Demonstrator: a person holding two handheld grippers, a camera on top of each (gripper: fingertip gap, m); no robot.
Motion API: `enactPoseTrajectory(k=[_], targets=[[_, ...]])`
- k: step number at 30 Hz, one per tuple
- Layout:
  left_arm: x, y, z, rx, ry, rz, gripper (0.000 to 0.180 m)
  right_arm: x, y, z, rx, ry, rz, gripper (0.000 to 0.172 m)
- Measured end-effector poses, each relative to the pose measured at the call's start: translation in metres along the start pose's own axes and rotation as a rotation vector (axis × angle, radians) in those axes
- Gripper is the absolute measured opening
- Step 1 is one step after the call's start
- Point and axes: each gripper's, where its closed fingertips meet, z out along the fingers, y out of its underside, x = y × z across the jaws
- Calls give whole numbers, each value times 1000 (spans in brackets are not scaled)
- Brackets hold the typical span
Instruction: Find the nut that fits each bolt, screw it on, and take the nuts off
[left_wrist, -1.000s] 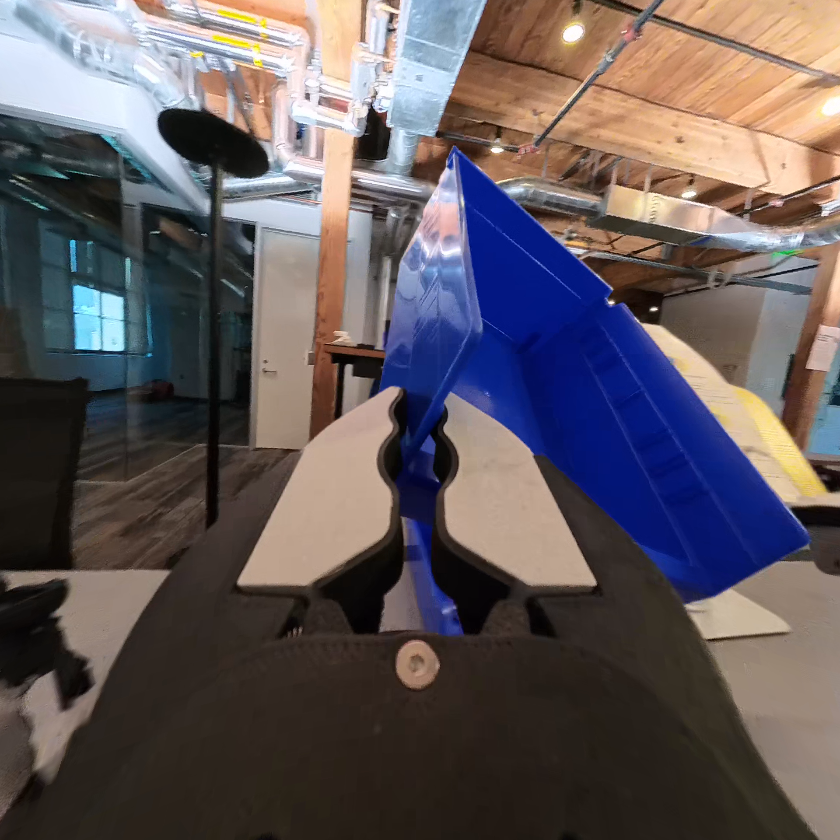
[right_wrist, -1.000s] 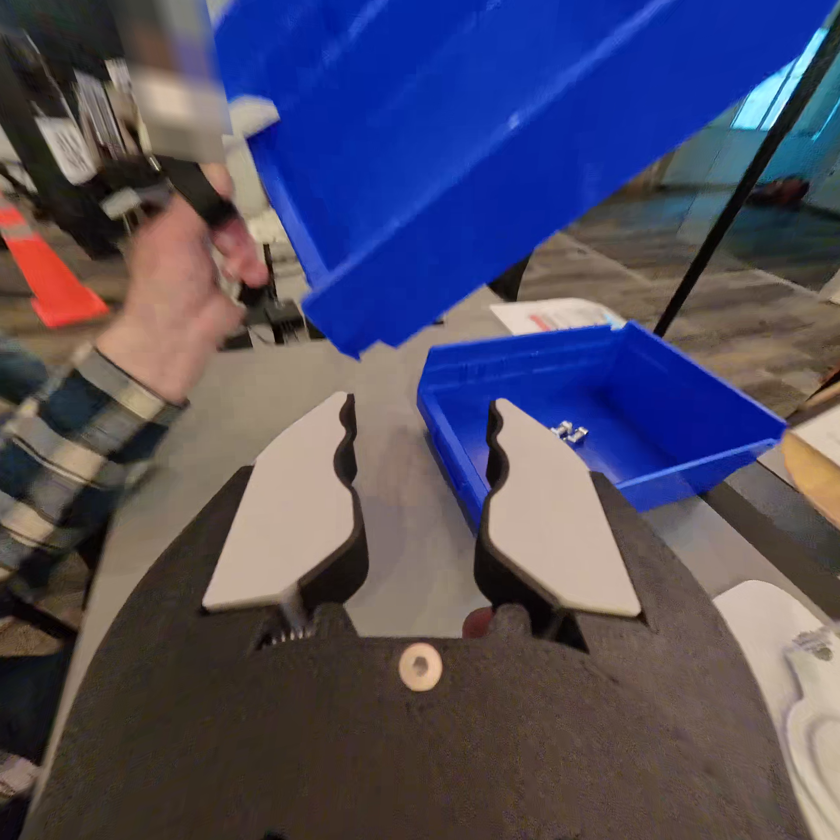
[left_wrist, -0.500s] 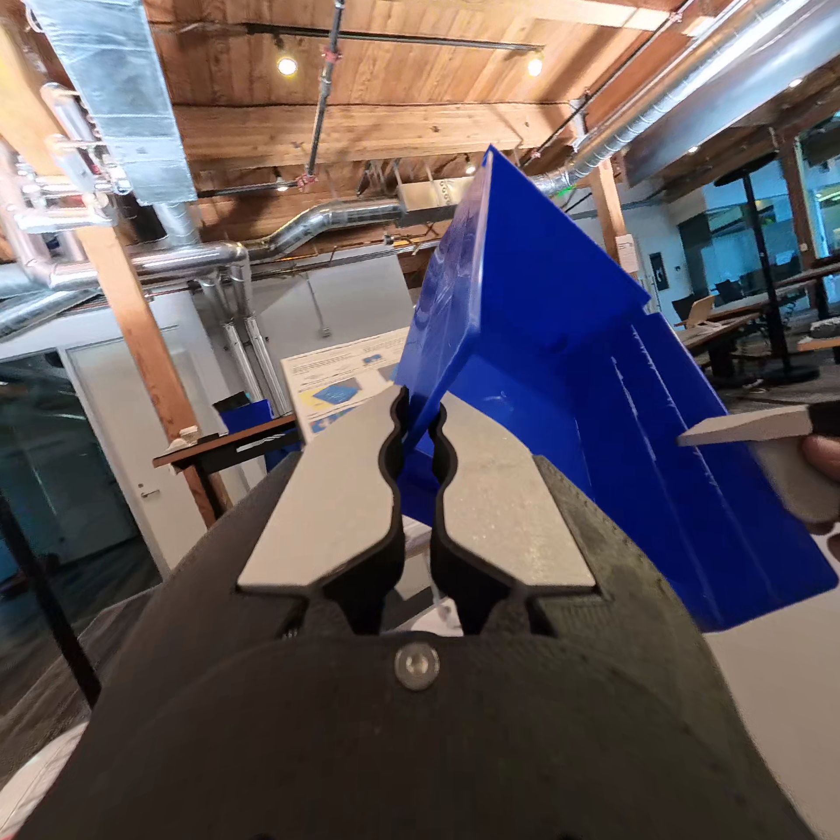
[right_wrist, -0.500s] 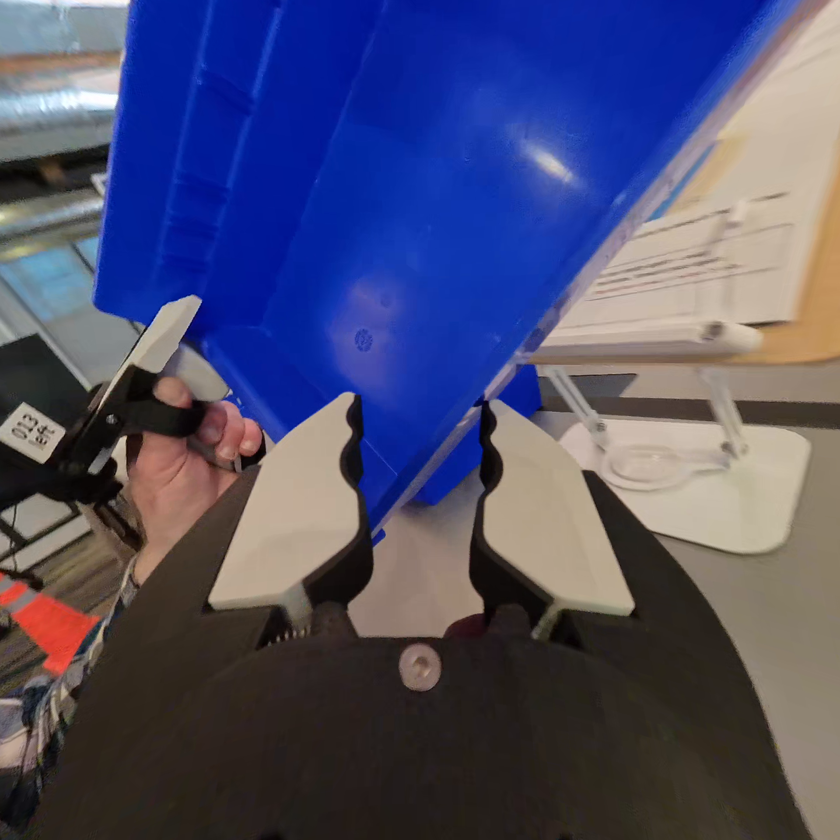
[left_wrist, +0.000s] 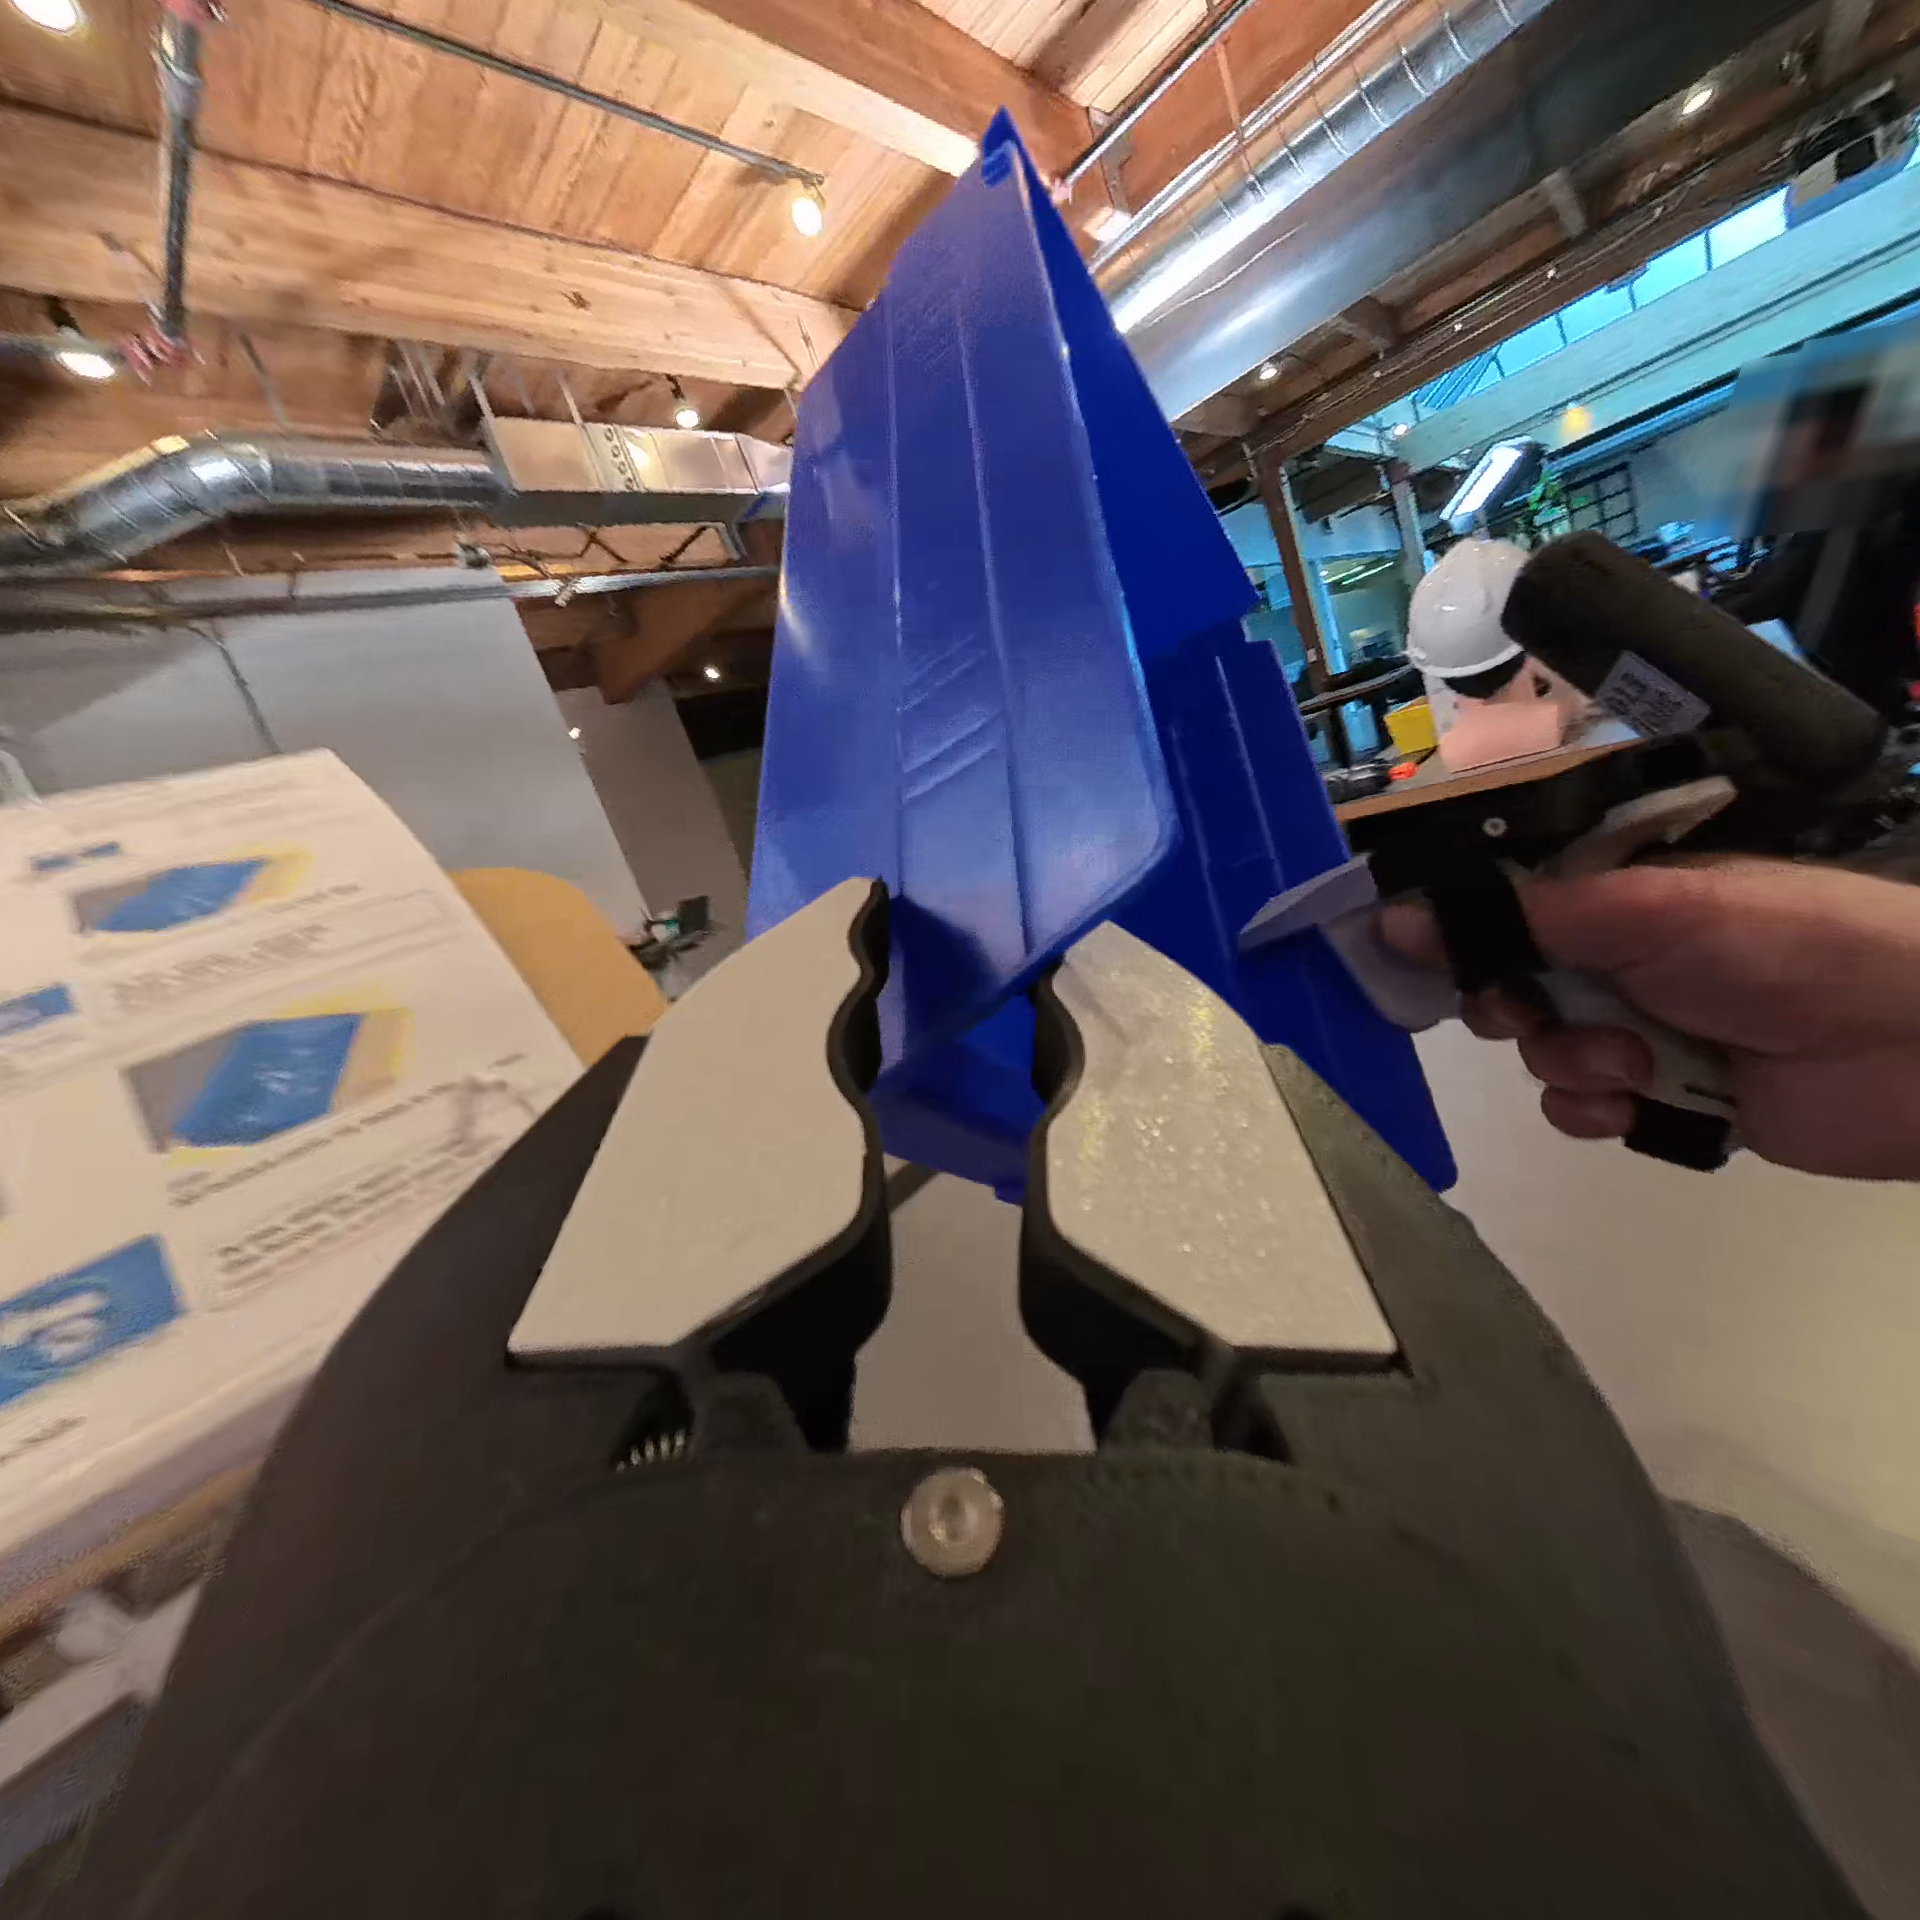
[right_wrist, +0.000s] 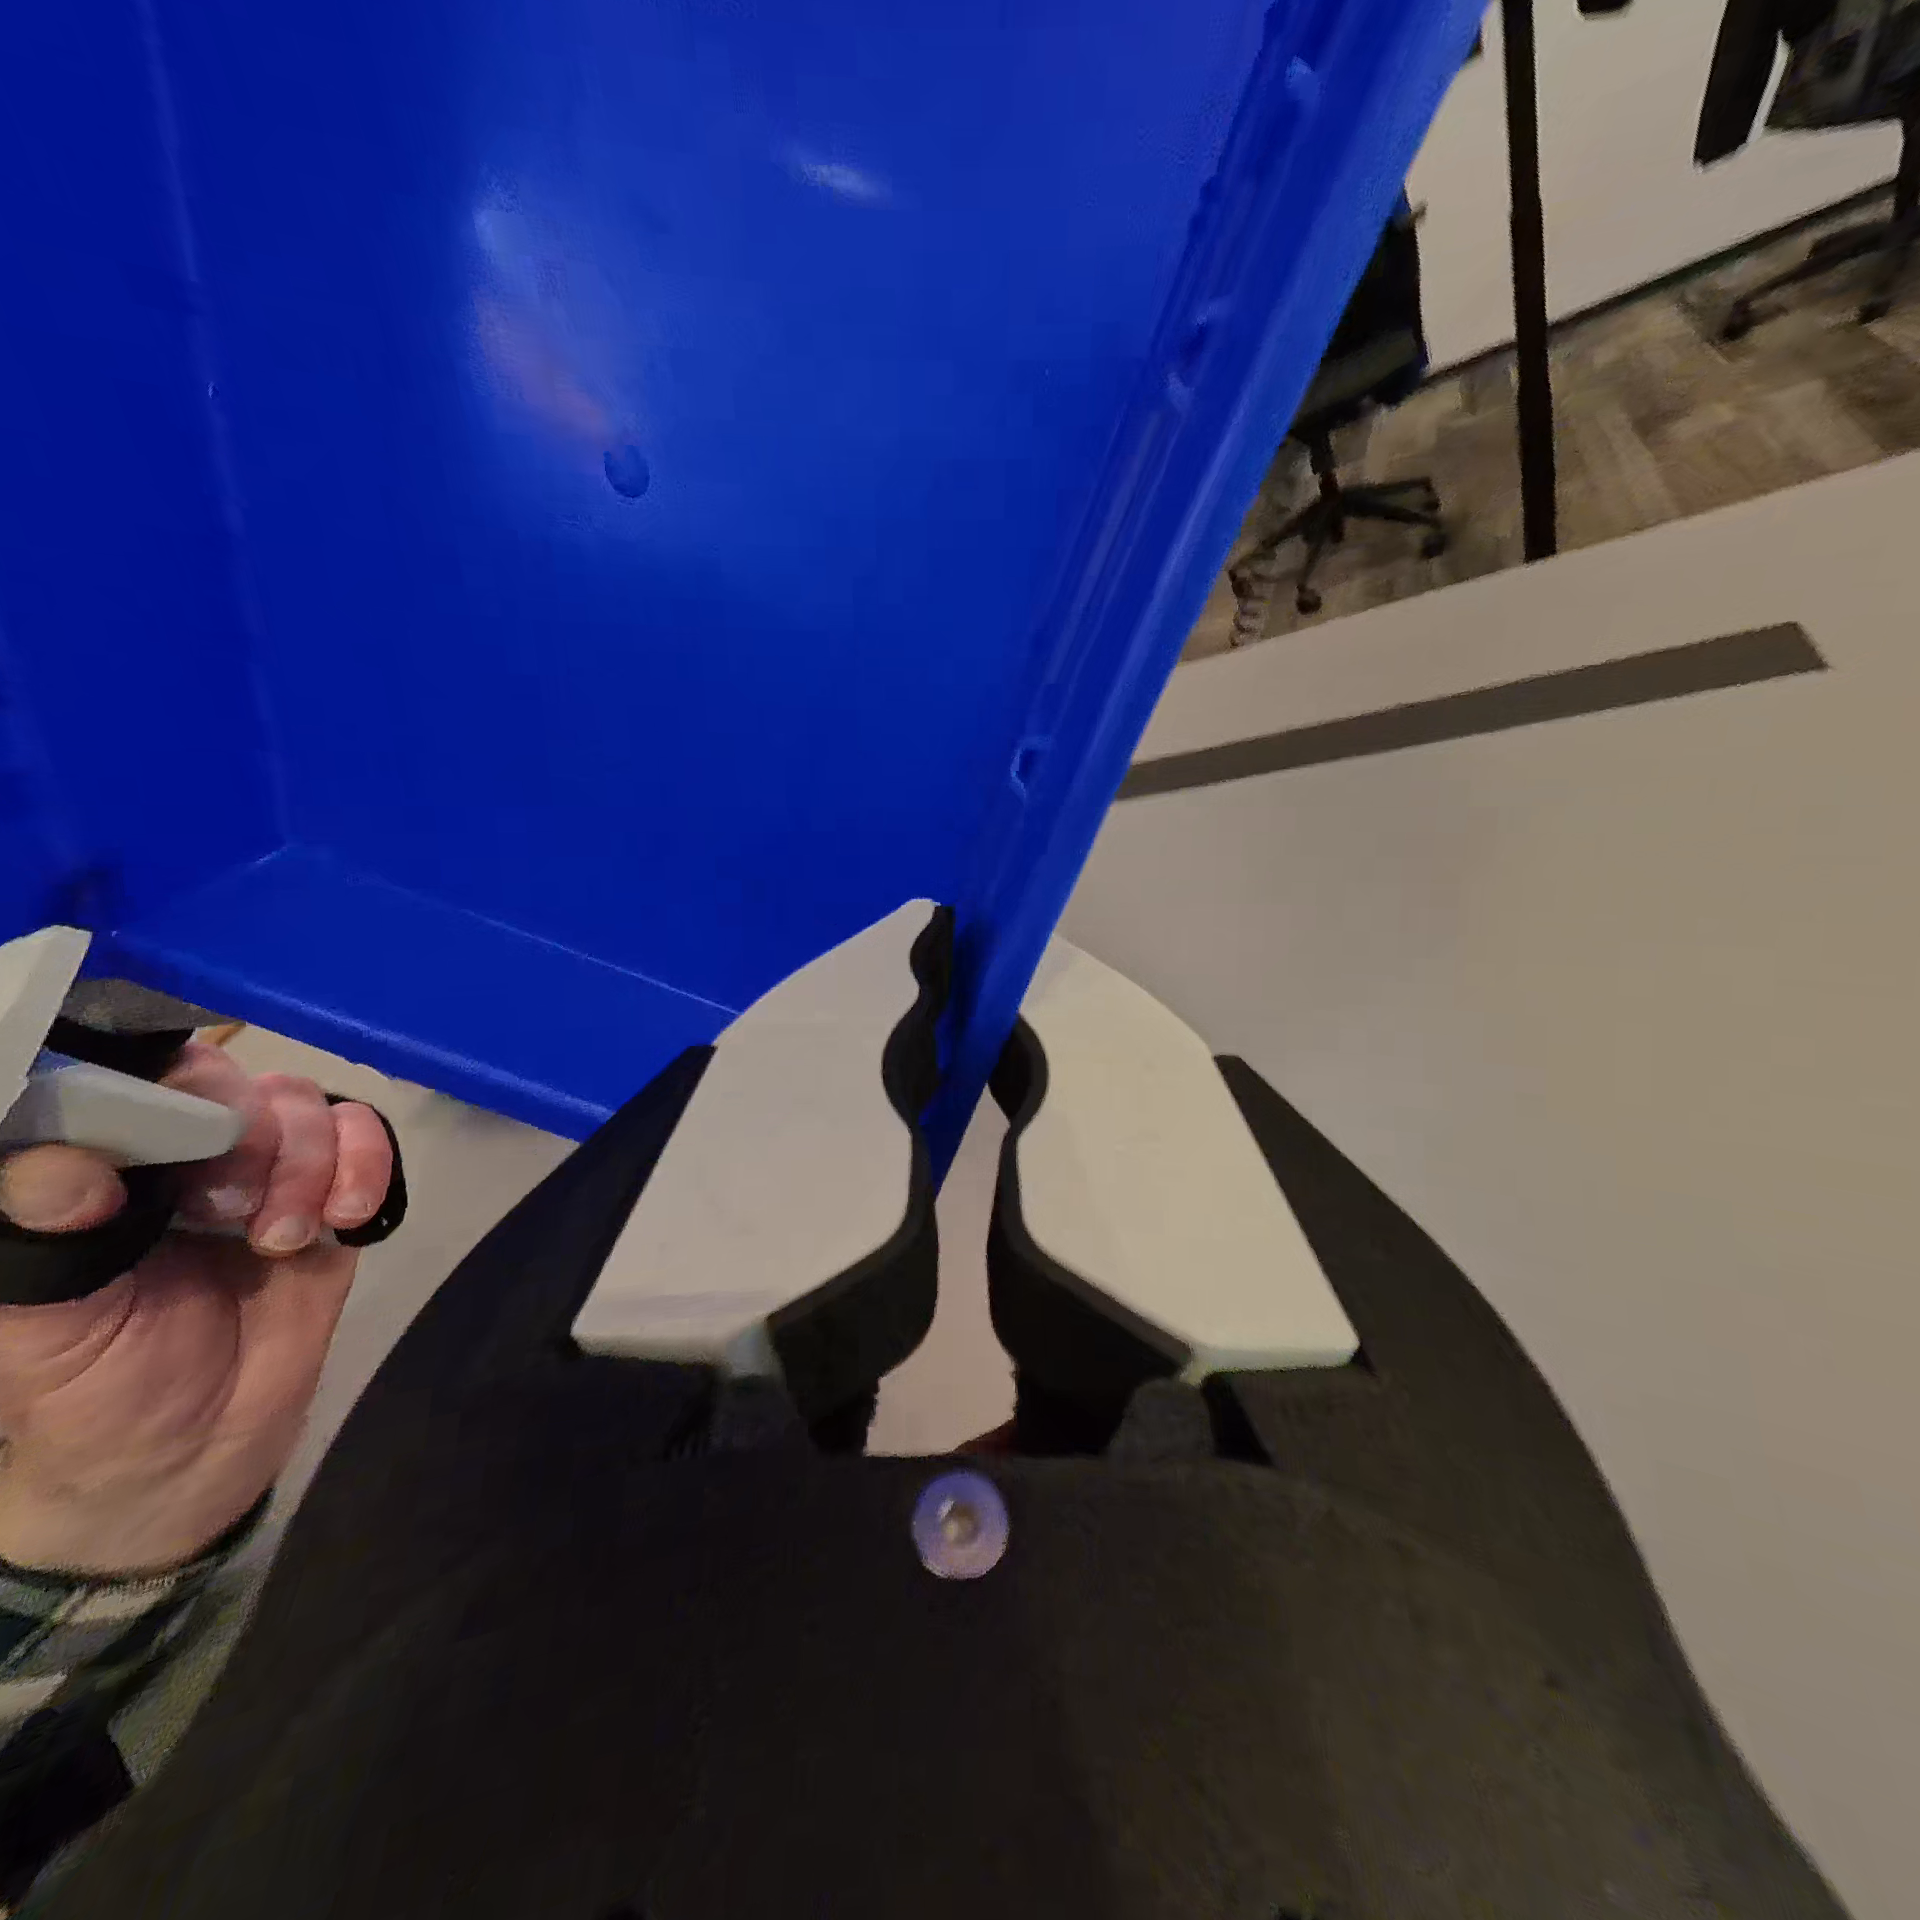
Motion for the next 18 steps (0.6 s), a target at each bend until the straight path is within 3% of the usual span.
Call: enactPoseTrajectory(k=[8,18], targets=[[53,81,54,-215,105,-376,46,102,-4,-2,-424,157,-106,5],[86,176,99,-474,158,-819,55,195,-10,33,-924,368,-295,5]])
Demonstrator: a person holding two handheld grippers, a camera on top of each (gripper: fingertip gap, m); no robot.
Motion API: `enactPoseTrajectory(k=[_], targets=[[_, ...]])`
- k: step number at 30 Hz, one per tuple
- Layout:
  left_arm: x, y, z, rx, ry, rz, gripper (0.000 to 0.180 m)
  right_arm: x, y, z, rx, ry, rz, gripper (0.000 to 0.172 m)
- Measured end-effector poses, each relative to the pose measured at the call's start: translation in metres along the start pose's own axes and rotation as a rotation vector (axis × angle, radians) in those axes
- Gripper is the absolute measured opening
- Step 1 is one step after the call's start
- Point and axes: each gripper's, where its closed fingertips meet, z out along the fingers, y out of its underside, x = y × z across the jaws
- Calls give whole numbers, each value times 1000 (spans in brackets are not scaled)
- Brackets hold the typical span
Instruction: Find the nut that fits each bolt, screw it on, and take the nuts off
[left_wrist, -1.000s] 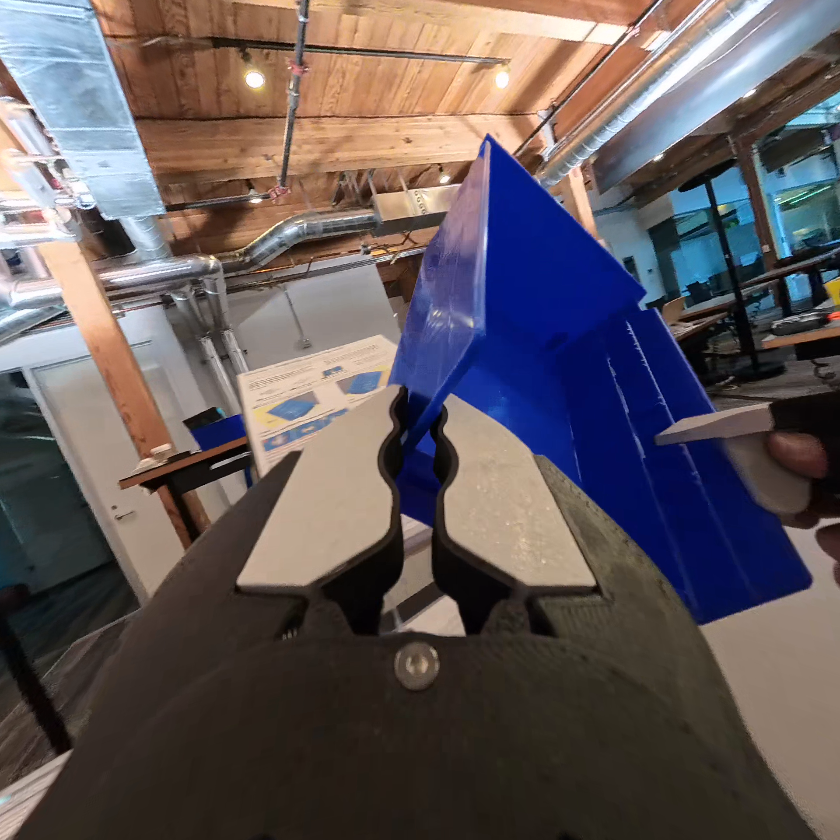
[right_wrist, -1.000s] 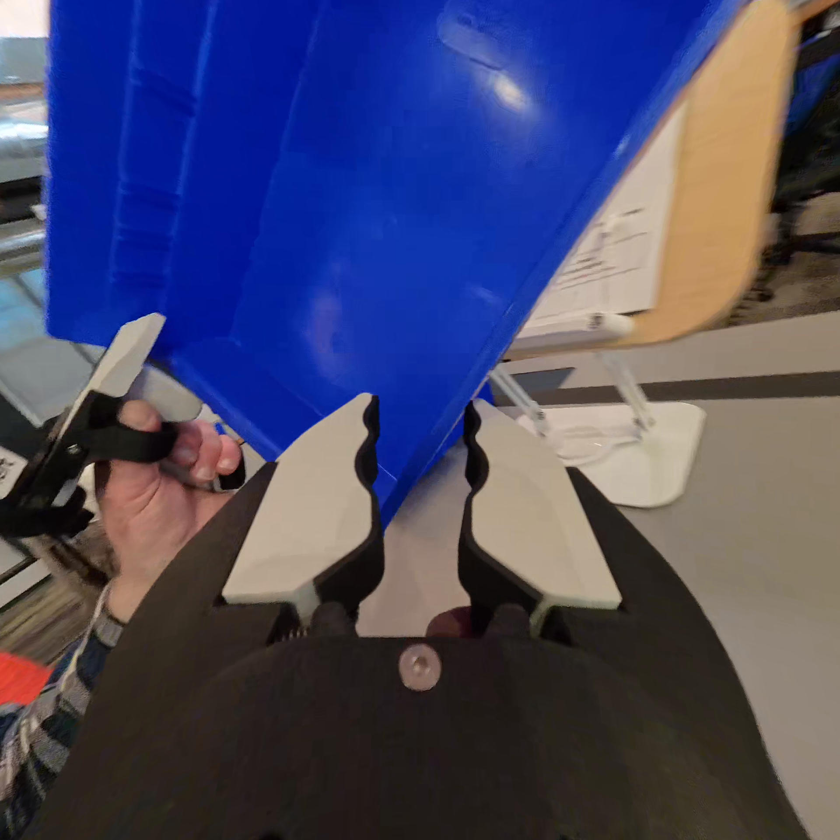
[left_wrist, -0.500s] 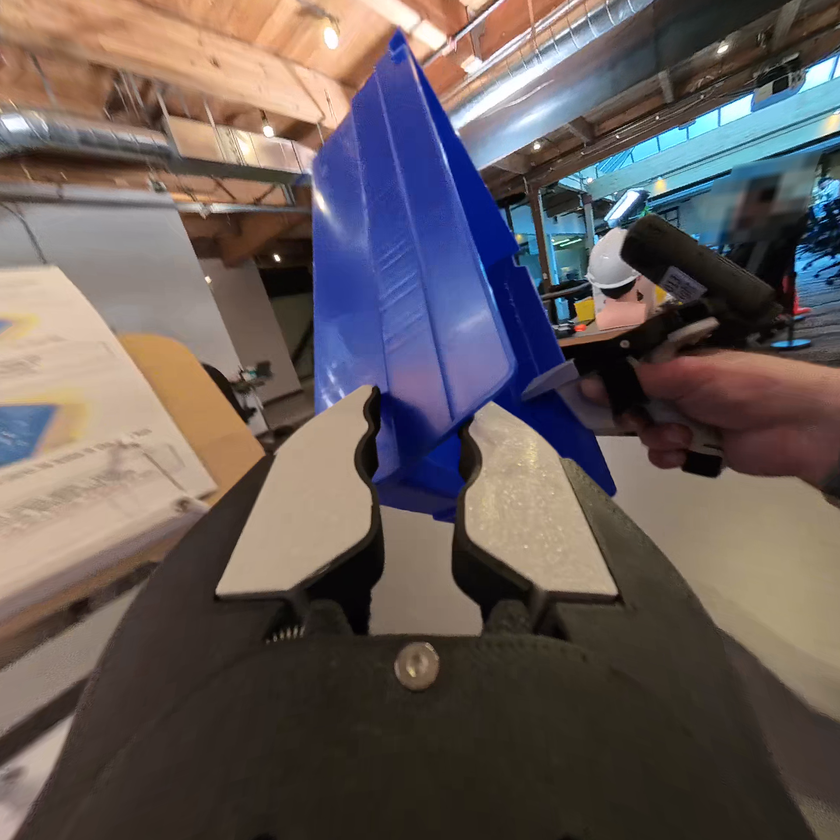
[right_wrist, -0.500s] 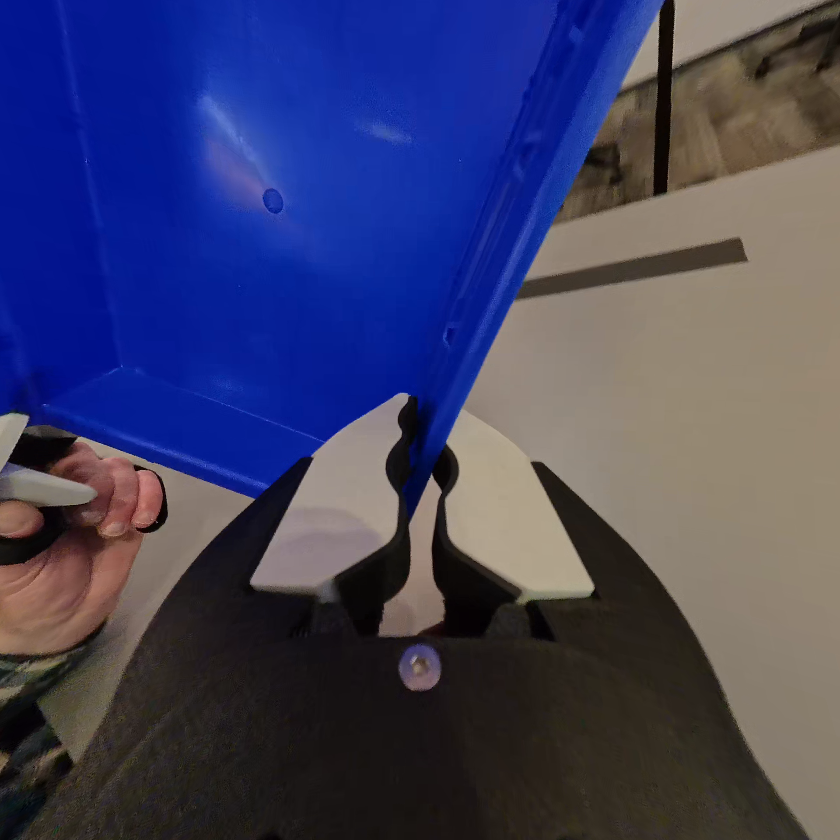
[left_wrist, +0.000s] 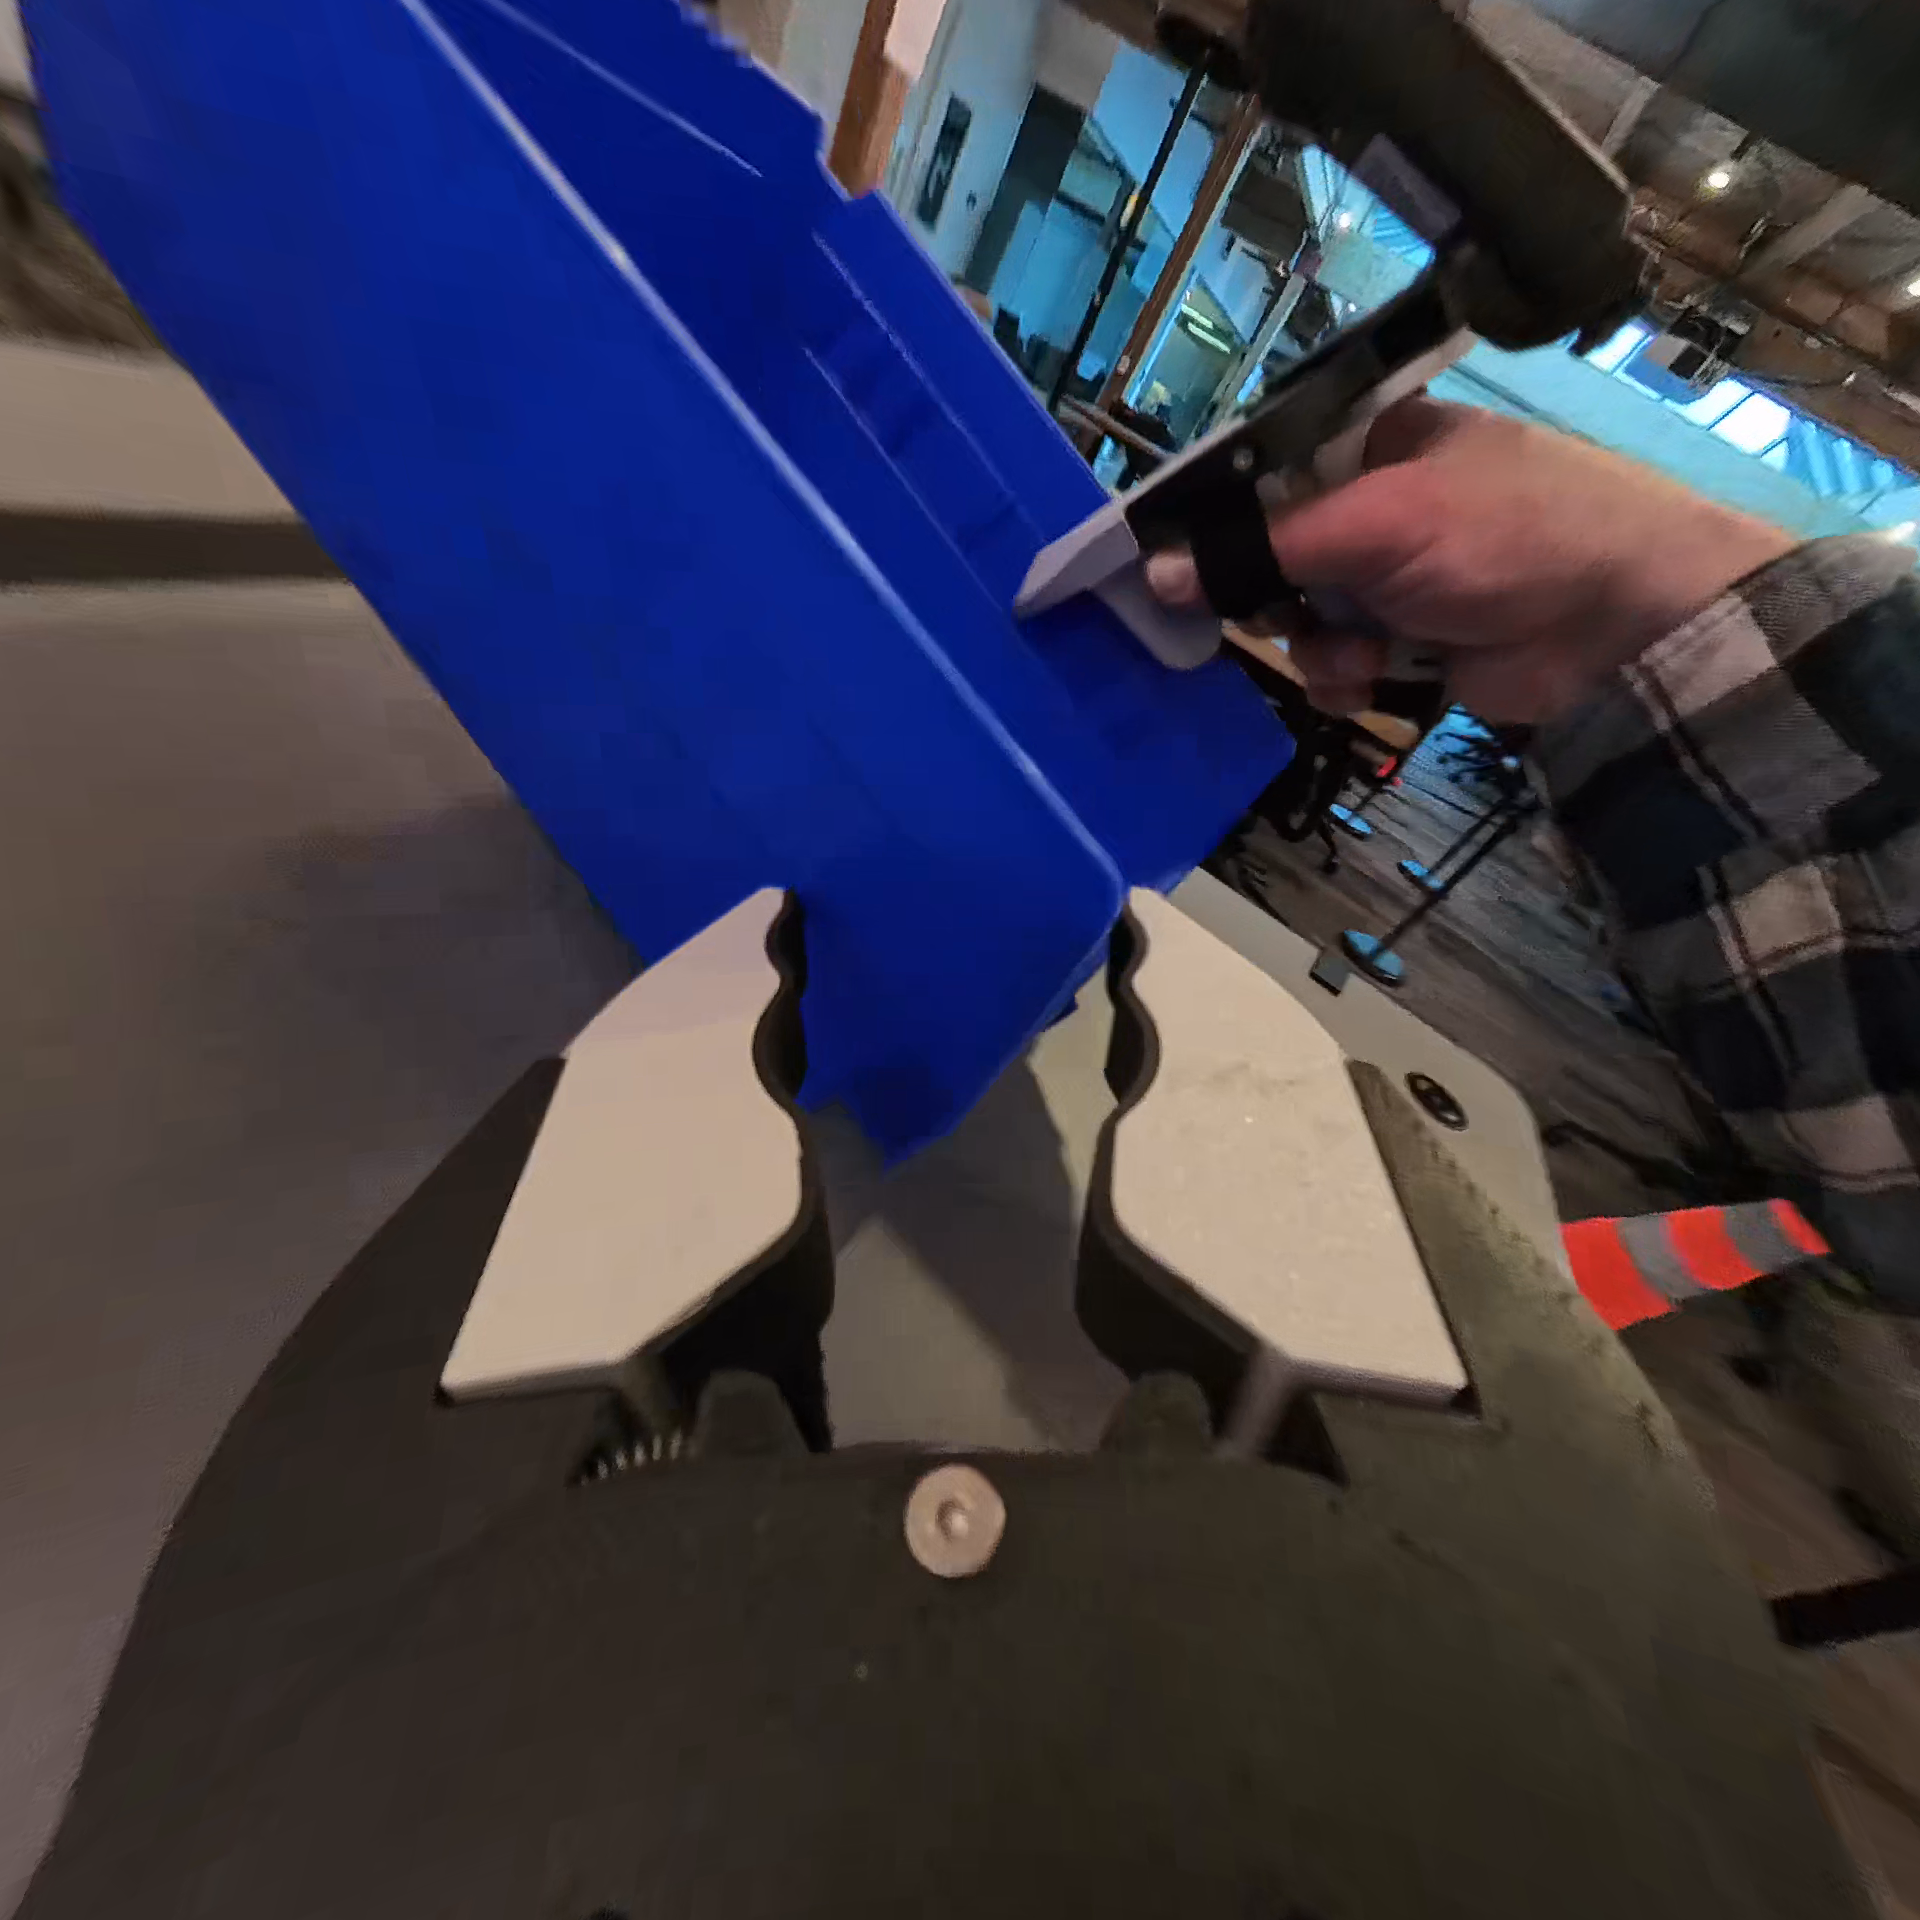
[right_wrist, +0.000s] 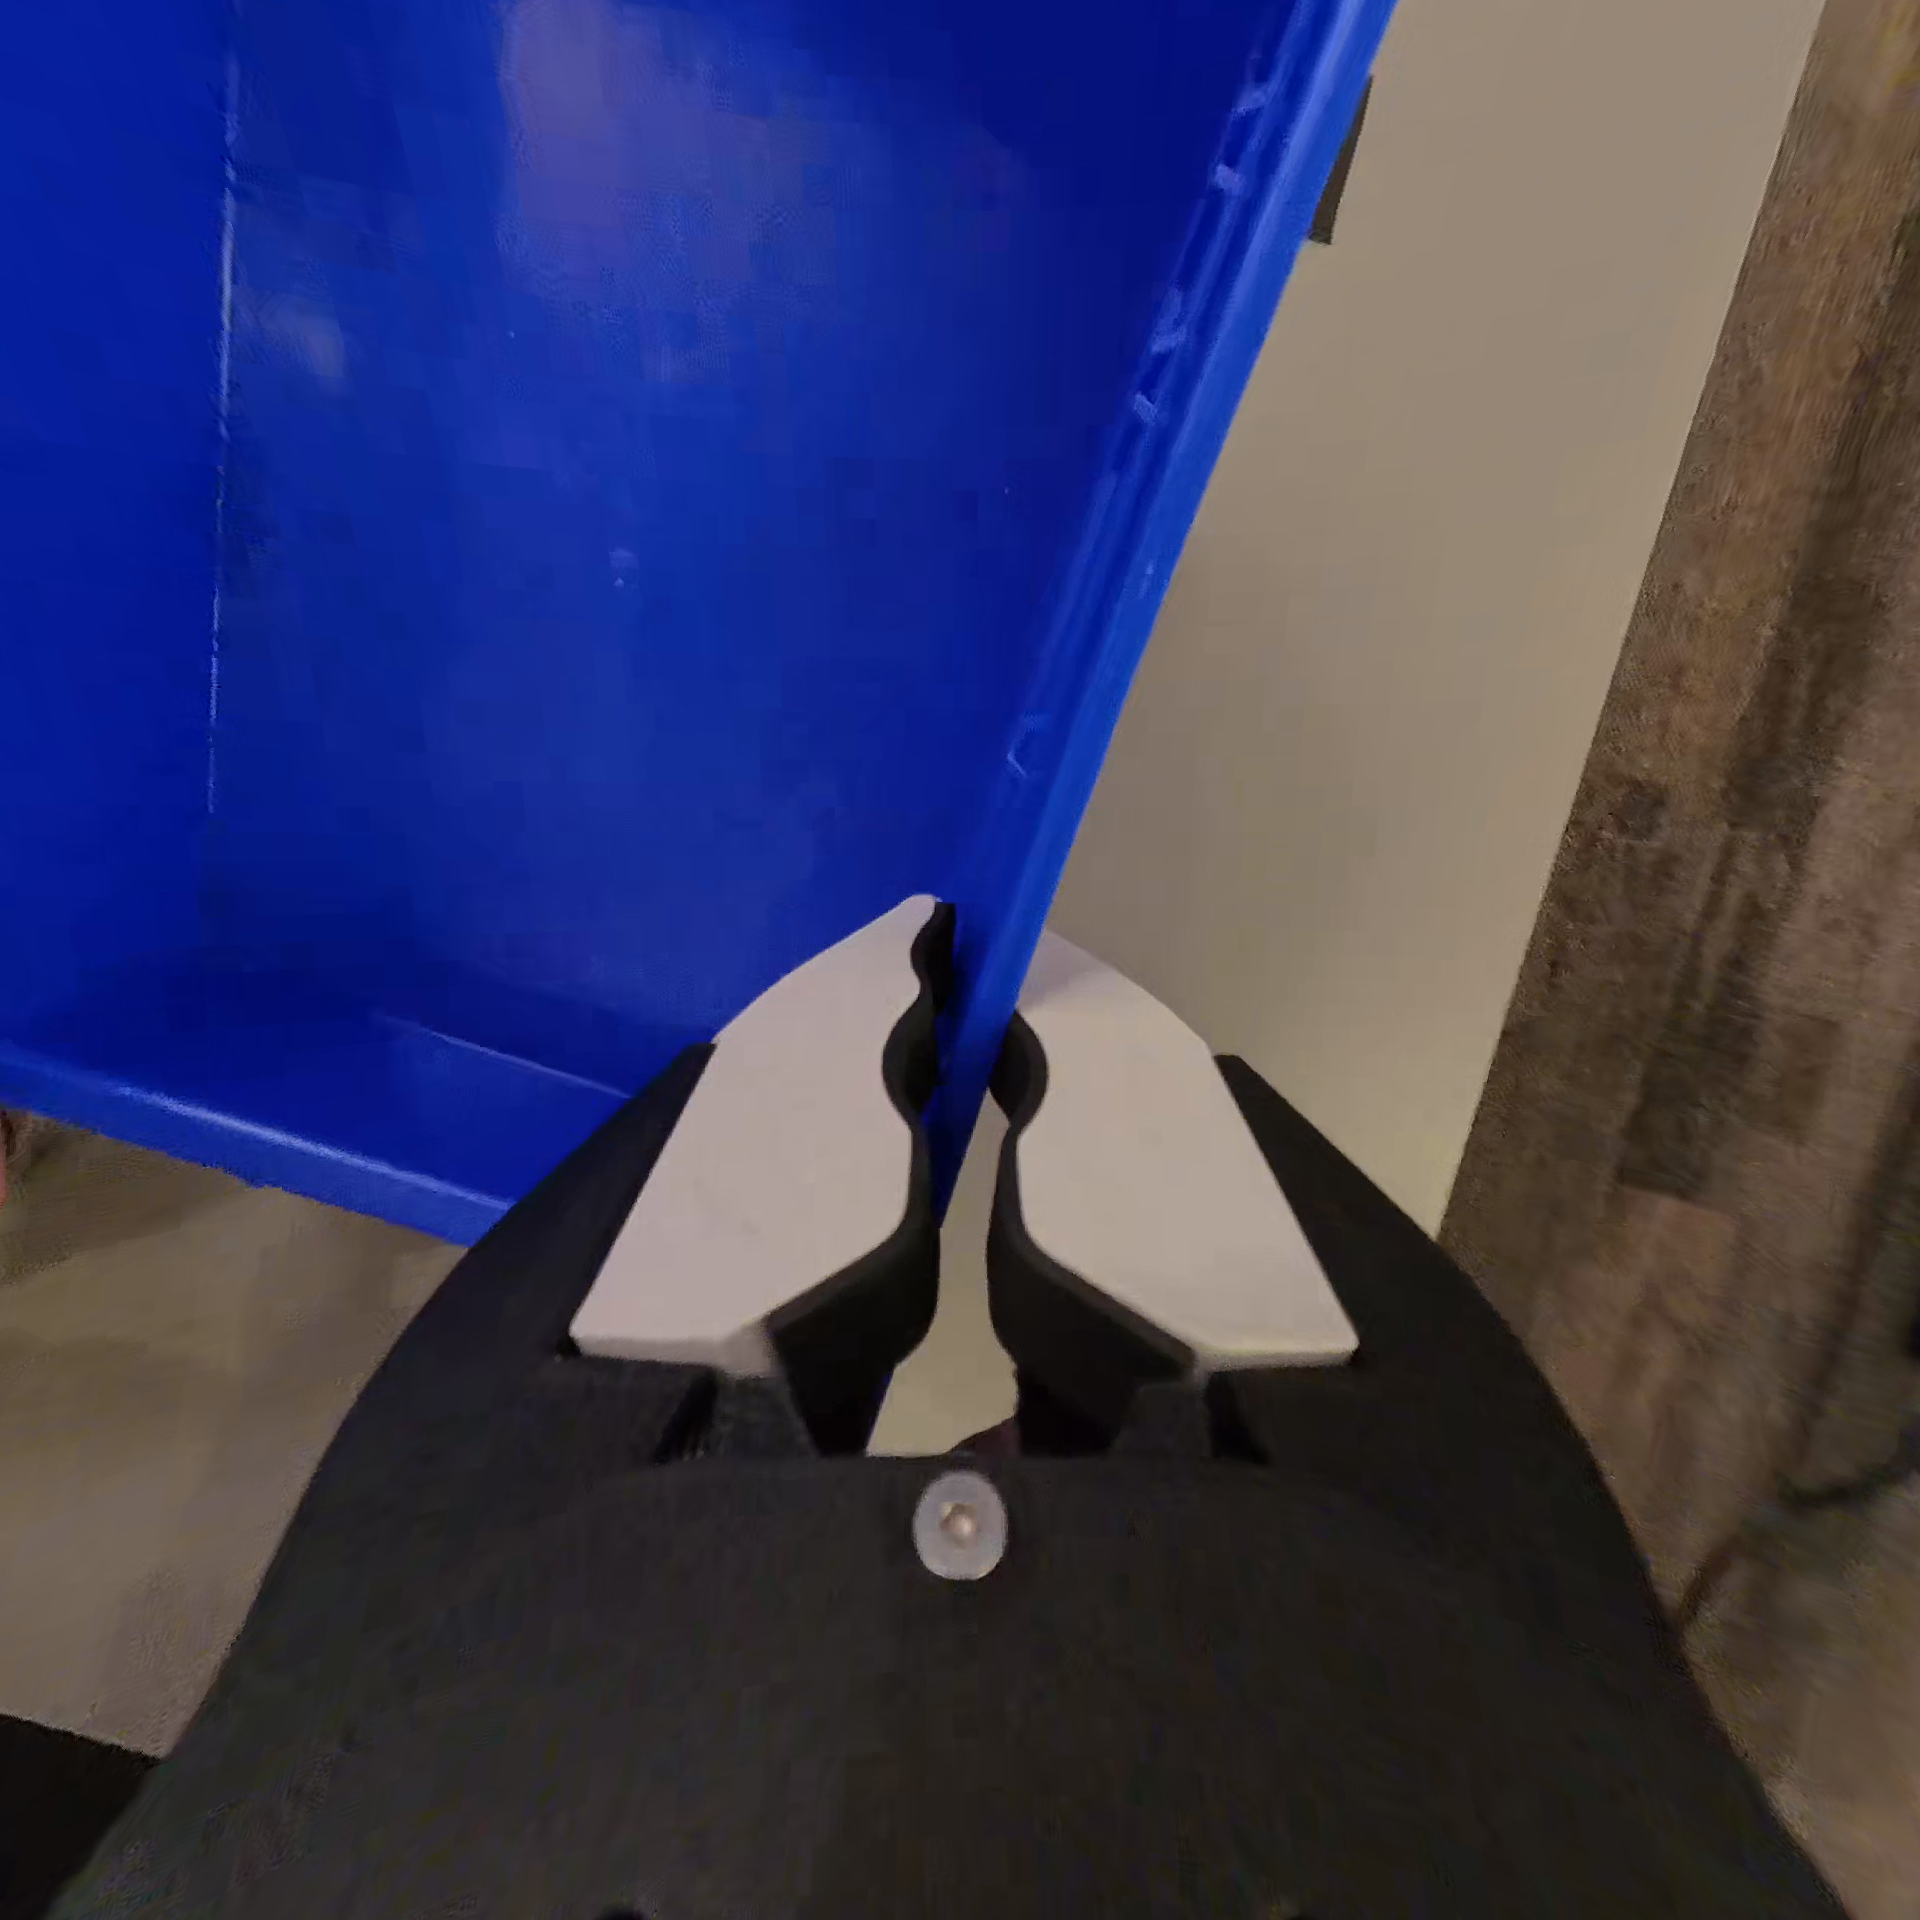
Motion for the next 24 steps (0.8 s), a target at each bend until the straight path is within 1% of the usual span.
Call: enactPoseTrajectory(k=[2,4,6,10,12,16,20,21,22,23,24], targets=[[-5,9,12,-57,24,-93,58,11,-7,15,-74,19,-18,5],[-14,16,22,-95,14,-96,57,20,-12,33,-145,26,-26,5],[-21,15,30,-105,20,-118,55,28,-16,49,-195,37,-29,5],[-40,5,38,-106,14,-136,54,34,-34,67,-187,1,1,5],[-48,6,44,-138,24,-146,51,38,-40,75,-188,5,8,5],[-62,11,54,-190,31,-171,54,46,-49,89,-181,31,22,3],[-70,7,54,-196,45,-167,57,48,-55,92,-142,24,33,6],[-70,4,52,-188,68,-185,62,47,-54,91,-140,13,39,14],[-71,1,47,-178,81,-195,63,45,-55,88,-132,-2,56,29],[-72,-2,42,-165,83,-188,64,42,-57,83,-110,-11,74,35],[-71,-6,36,-151,88,-175,68,41,-60,76,-72,-3,73,36]])
